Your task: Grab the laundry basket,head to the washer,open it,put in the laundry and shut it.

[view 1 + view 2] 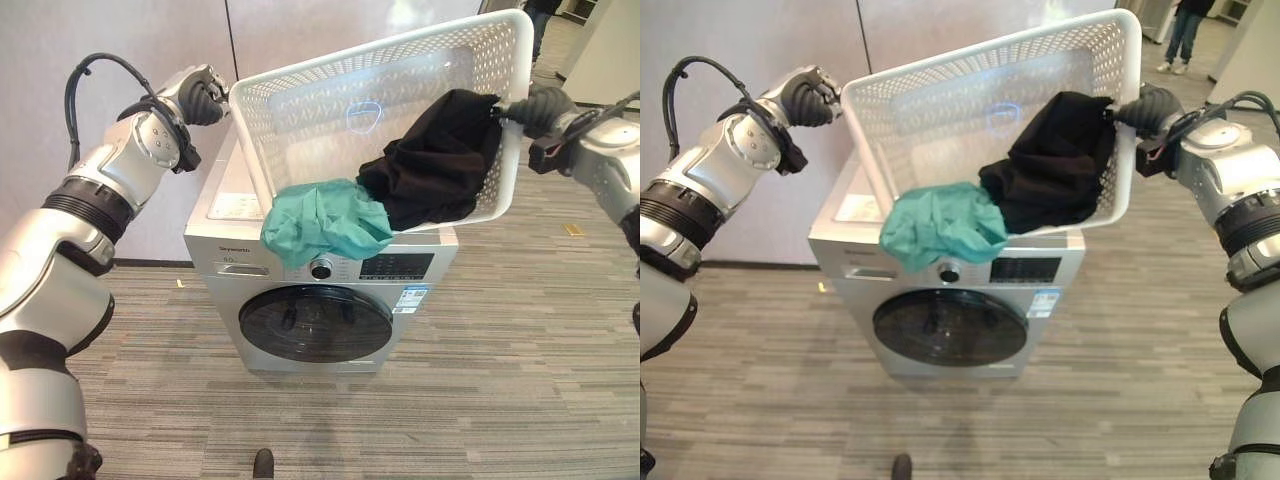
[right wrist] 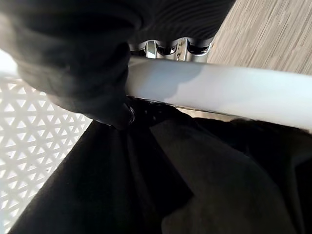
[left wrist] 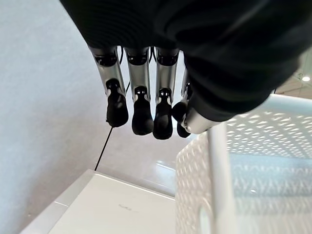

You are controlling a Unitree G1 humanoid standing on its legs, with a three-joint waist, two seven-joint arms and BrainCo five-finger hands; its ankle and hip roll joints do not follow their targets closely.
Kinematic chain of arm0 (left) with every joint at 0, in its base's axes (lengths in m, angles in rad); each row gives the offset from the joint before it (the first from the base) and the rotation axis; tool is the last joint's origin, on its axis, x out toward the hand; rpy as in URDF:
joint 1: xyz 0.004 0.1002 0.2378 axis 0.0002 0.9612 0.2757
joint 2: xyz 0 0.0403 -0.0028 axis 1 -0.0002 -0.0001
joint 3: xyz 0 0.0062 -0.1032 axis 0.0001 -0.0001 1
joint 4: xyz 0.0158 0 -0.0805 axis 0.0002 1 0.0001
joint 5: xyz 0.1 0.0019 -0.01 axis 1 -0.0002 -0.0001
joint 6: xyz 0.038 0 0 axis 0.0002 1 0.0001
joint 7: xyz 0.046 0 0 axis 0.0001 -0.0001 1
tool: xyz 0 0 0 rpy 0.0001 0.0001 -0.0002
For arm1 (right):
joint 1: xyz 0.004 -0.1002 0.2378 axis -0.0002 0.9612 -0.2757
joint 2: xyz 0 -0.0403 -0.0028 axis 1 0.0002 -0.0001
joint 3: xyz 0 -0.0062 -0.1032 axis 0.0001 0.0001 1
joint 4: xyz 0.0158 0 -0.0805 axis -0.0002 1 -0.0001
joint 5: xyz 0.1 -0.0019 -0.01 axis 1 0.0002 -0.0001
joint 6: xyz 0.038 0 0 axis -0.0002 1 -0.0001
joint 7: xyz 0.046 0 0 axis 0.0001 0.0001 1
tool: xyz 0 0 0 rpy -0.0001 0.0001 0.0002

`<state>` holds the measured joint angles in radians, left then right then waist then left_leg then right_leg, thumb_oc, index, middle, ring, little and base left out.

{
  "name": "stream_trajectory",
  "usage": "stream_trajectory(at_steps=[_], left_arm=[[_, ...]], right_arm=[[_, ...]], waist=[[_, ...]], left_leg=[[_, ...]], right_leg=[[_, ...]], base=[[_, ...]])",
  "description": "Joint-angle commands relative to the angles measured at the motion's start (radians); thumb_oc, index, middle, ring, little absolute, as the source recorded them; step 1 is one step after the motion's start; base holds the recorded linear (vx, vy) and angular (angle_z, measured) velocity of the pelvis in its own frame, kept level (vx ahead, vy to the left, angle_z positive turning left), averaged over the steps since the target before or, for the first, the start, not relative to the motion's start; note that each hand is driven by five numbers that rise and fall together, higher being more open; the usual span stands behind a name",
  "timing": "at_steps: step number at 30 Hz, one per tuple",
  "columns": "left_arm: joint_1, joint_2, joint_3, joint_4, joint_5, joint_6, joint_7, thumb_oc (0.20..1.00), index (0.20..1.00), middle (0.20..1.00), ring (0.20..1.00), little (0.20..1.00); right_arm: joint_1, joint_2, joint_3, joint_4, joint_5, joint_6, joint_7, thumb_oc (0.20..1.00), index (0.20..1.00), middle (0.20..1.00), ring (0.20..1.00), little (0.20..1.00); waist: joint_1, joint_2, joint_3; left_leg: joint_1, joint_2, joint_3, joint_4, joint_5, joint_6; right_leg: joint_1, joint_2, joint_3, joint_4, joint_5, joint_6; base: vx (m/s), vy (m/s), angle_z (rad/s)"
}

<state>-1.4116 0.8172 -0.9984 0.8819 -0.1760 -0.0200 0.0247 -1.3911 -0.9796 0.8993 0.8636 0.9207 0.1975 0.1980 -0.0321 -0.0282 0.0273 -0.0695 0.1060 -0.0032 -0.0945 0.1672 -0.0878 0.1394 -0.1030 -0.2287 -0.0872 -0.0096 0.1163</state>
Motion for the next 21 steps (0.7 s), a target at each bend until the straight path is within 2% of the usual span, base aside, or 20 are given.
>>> stream_trajectory(at_steps=[1,10,15,18,21], left_arm=[[-0.09,-0.014,-0.025,0.113,0.008,-0.04,0.031,0.2,0.2,0.2,0.2,0.2],[-0.079,-0.036,-0.024,0.118,-0.008,-0.042,0.032,0.2,0.2,0.2,0.2,0.2],[-0.073,-0.047,-0.024,0.107,-0.03,-0.045,0.03,0.2,0.2,0.2,0.2,0.2],[-0.076,-0.06,-0.03,0.11,-0.036,-0.044,0.029,0.2,0.2,0.2,0.2,0.2],[-0.097,-0.106,-0.043,0.15,-0.058,-0.04,0.034,0.2,0.2,0.2,0.2,0.2]], right_arm=[[-0.263,-0.063,-0.019,0.031,0.107,-0.132,-0.031,0.2,0.2,0.2,0.2,0.2],[-0.258,-0.055,-0.01,0.003,0.124,-0.135,-0.042,0.2,0.2,0.2,0.2,0.2],[-0.211,-0.048,-0.006,0.048,0.075,-0.099,-0.047,0.2,0.2,0.2,0.2,0.2],[-0.192,-0.021,-0.002,0.095,0.039,-0.075,-0.042,0.2,0.2,0.2,0.2,0.2],[-0.196,0.061,-0.029,0.253,0.005,-0.04,-0.052,0.2,0.2,0.2,0.2,0.2]], waist=[[0.045,0.005,-0.058],[0.035,0.003,-0.068],[0.036,0.002,-0.066],[0.042,0.002,-0.063],[0.054,0.004,-0.055]], left_leg=[[0.171,0.048,0.054,0.012,-0.18,-0.016],[0.176,0.049,0.063,0.01,-0.182,-0.017],[0.171,0.049,0.066,0.007,-0.177,-0.017],[0.167,0.051,0.066,0.007,-0.174,-0.017],[0.162,0.05,0.059,0.008,-0.17,-0.016]], right_leg=[[-0.061,-0.006,-0.04,0.083,-0.054,0.019],[-0.059,-0.004,-0.036,0.081,-0.051,0.019],[-0.062,-0.001,-0.037,0.072,-0.044,0.019],[-0.063,0.0,-0.038,0.07,-0.042,0.016],[-0.063,0.001,-0.04,0.067,-0.041,0.014]], base=[[0.0,0.0,0.0],[0.0,0.005,-0.02],[0.0,0.002,-0.01],[0.0,0.0,0.0],[0.0,0.0,0.0]])
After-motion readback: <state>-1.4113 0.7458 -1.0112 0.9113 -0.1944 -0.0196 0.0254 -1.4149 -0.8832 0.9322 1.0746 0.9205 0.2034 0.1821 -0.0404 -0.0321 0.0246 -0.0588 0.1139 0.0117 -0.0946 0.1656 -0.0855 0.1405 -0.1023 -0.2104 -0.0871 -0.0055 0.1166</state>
